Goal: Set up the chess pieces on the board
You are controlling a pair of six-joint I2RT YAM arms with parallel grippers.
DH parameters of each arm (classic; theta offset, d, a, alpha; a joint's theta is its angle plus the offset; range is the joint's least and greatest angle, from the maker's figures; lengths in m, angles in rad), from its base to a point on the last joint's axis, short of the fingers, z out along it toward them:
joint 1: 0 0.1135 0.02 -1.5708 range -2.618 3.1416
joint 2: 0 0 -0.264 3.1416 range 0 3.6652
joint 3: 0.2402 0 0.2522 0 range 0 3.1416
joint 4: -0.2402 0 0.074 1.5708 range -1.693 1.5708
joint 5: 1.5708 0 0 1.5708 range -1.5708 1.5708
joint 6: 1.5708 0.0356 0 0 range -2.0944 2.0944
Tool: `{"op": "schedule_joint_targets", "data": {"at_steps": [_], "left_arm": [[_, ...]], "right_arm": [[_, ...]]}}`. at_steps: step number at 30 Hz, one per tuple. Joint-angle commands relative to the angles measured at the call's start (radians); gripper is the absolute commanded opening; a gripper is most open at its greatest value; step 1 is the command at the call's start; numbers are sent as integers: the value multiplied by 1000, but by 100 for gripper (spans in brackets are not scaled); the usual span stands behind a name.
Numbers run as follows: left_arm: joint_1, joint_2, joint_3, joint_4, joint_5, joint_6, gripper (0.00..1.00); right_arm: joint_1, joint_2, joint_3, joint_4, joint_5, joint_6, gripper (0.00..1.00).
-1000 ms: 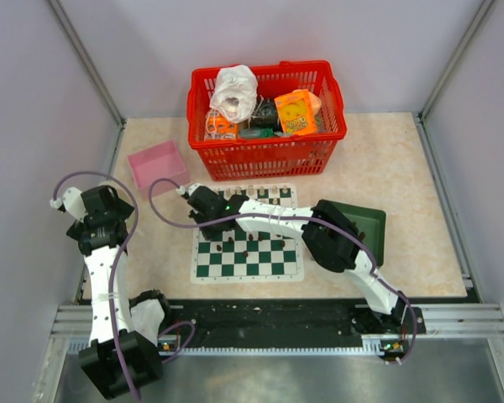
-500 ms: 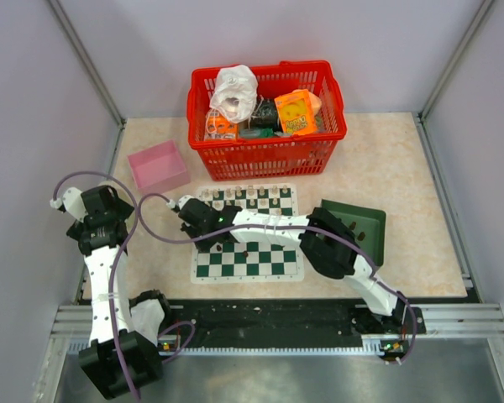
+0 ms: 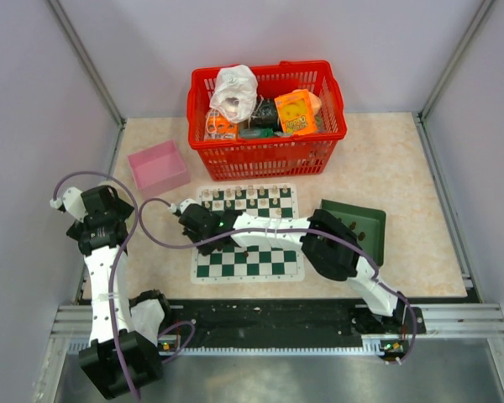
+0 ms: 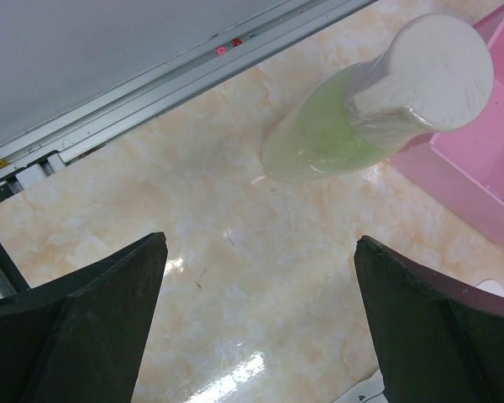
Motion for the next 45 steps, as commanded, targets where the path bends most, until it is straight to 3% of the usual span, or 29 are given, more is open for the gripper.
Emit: {"op": "schedule_joint_targets", "data": {"at_steps": [1,11,45], "left_arm": [[7,-9,38,21,-15,10,99],[7,-11,37,15,-16,7,99],[9,-20,31,-2,-51,-13,99]], "right_arm": [[24,-74,-17,-12,17,9,7],[35,-125,-42,-12,13,12,7],[41,-33,-37,28,-24,40,11]]}}
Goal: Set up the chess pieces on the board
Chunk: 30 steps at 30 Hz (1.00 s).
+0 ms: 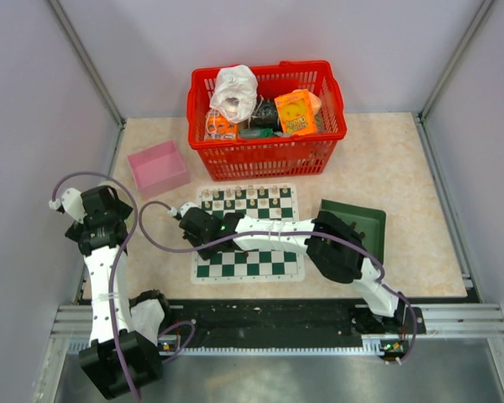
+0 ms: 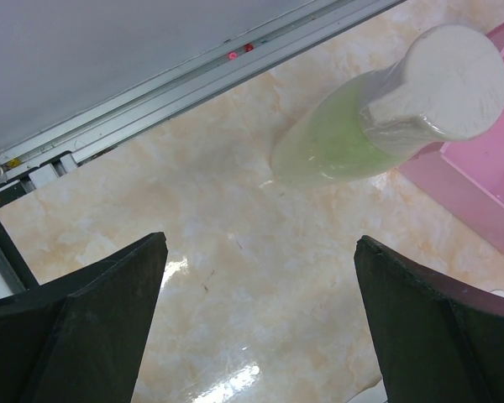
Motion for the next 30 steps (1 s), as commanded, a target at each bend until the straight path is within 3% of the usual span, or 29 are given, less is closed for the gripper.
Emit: {"op": "schedule_joint_targets", "data": {"at_steps": [1,8,17,22,30], "left_arm": [[6,-16,29,4,-25,-10,99],[6,-16,26,4,-29,-11,99],[6,-16,29,1,-31,-11,99],[6,-19,29,-1,-31,-10,99],[4,-24,45,-10,-17,-11,99]], "right_arm": [[17,21,13,33,-18,14,11],[17,26,16,33,-14,14,15],[16,-14,24,39,-34,18,30],[16,-87,9,54,-8,18,34],[-6,-262,-120,126,44,8,50]]}}
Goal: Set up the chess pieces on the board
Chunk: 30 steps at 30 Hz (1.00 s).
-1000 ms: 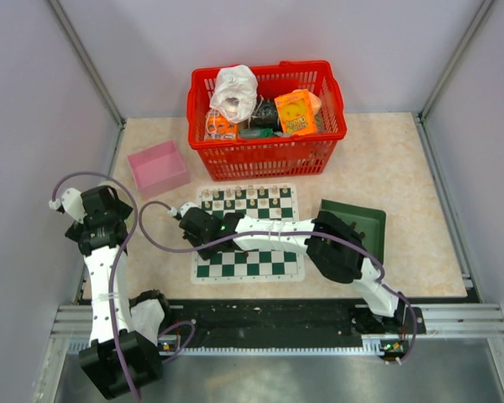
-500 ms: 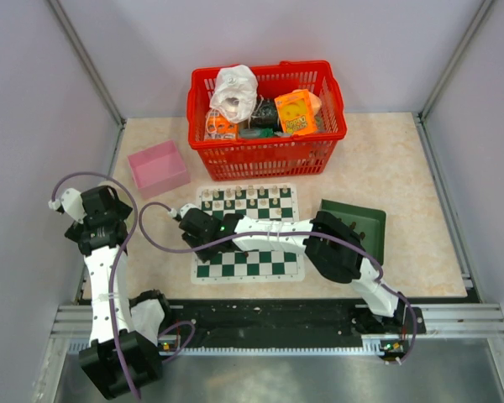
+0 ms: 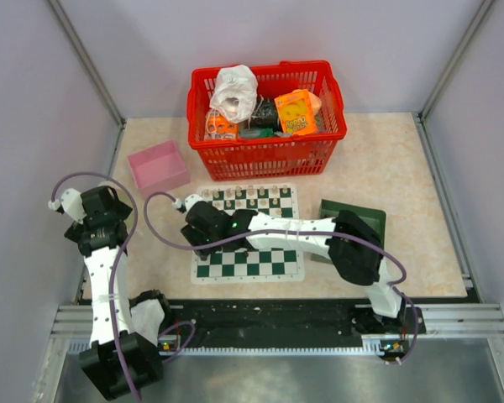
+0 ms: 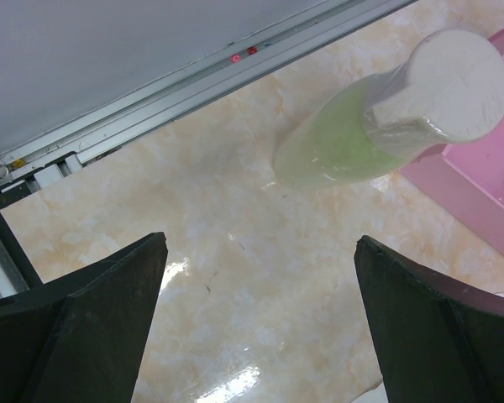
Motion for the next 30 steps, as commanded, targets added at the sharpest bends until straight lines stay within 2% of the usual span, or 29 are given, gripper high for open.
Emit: {"op": "schedule_joint_targets", "data": {"at_steps": [1,6,13,20,30], "left_arm": [[6,-18,44,-6,-2,-11,99],[6,-16,46,-2,9,-3,99],[6,-13,41,29,61,18,99],[6,-16,35,41,91,34,99],[4,-10,26,54,105,38,99]], "right_arm": [[-7,-193,-72,95,49,-2,51],[-88,-336,-231,115,125,16,51],[-338,-466,-437,130,70,63,50],[-500,-439,-515,130,13,53,44],[-536,-307,-473,142,0,22,38]]}}
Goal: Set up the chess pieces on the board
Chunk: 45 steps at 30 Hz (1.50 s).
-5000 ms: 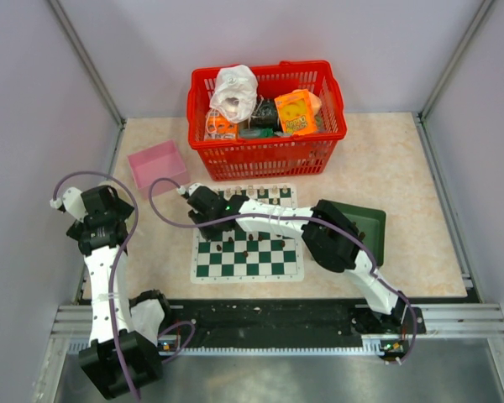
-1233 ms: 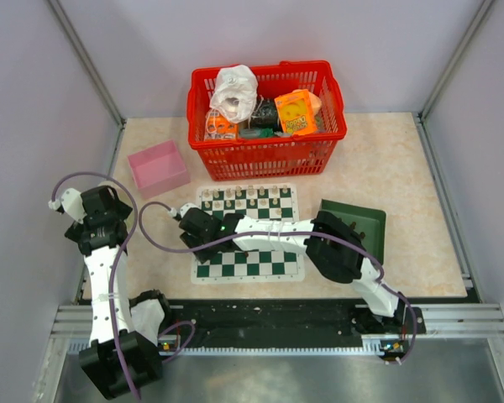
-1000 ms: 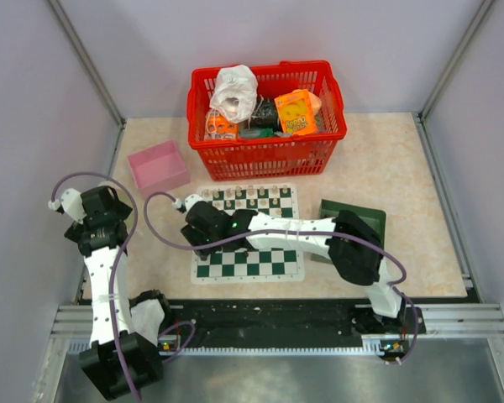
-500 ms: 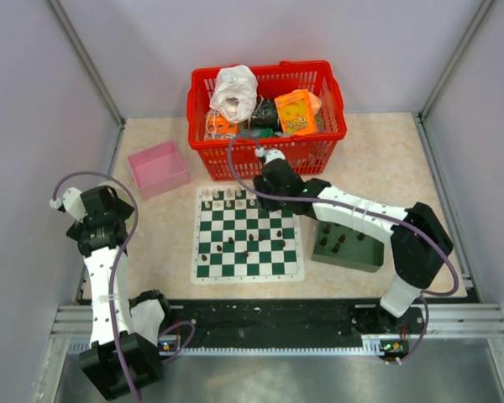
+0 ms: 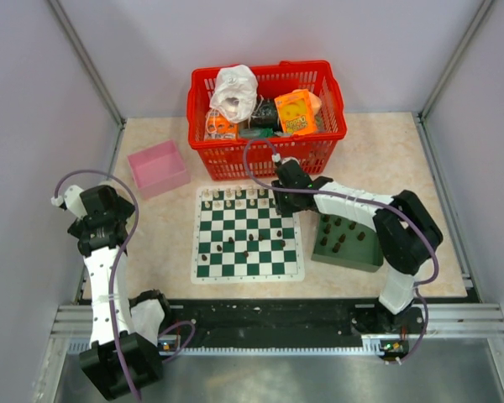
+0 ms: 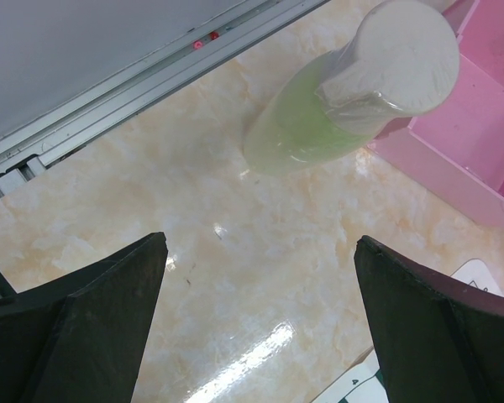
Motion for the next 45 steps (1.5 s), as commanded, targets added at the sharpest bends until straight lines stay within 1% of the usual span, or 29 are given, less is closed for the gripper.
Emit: {"op": "schedule_joint_targets", "data": {"at_steps": [1,15,22,27,33,35,41,43,44,45], "left_arm": [[6,-11,20,46,7,11,99],[6,-11,14,53,9,11,99],[6,-8,11,53,7,11,99],[6,-10,11,54,6,9,99],[6,-10,12,53,4,9,99],[6,-8,11,54,6,9,99],[6,-5,9,53,4,9,99],[6,-8,9,56,4,9,99],[6,-7,11,56,4,9,99],[6,-8,9,56,3,9,99]], "right_arm": [[-8,49,53,28,-15,-16,38],[-8,96,88,51,20,-37,35],[-6,111,93,48,30,-39,30],[-8,107,91,41,25,-42,29],[-10,102,91,39,19,-41,24],[-8,98,91,36,19,-42,23],[-8,85,87,31,19,-45,22],[-8,85,87,33,14,-44,25],[-8,85,87,31,14,-44,28],[-8,85,87,31,13,-44,29]]}}
